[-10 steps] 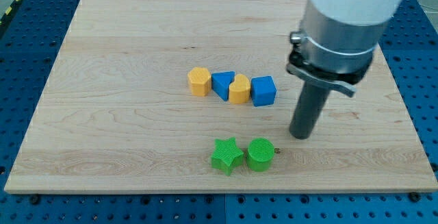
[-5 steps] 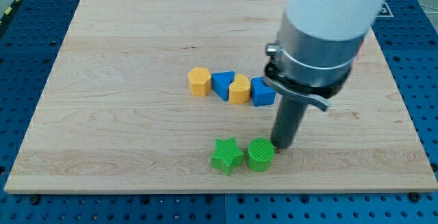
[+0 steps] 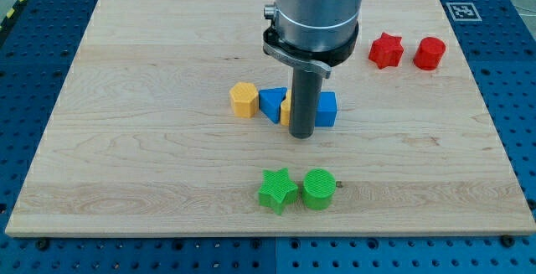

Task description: Push the yellow hexagon and blue triangle towards center of the board

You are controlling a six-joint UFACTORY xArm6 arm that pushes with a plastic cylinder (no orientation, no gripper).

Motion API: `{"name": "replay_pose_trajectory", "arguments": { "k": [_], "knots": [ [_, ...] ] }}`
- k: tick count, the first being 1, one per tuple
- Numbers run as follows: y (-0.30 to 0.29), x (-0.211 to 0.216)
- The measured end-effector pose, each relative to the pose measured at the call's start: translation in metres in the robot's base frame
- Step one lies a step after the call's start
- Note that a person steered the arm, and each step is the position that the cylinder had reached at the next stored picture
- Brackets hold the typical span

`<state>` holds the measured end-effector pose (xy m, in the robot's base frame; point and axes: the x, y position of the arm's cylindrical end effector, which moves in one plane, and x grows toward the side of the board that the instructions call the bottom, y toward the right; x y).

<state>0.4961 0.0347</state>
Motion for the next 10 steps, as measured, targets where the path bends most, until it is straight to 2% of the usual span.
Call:
{"name": "replay_pose_trajectory", "arguments": {
  "k": [1,3,4,5,6,8,10],
  "knots": [
    [-0.015,0.000],
    [-0.024,-0.037],
    [-0.024,-0.040],
    [-0.025,-0.019],
    [-0.046,-0.015],
    [-0.049,-0.025],
    [-0.057,-0.008]
  ]
}}
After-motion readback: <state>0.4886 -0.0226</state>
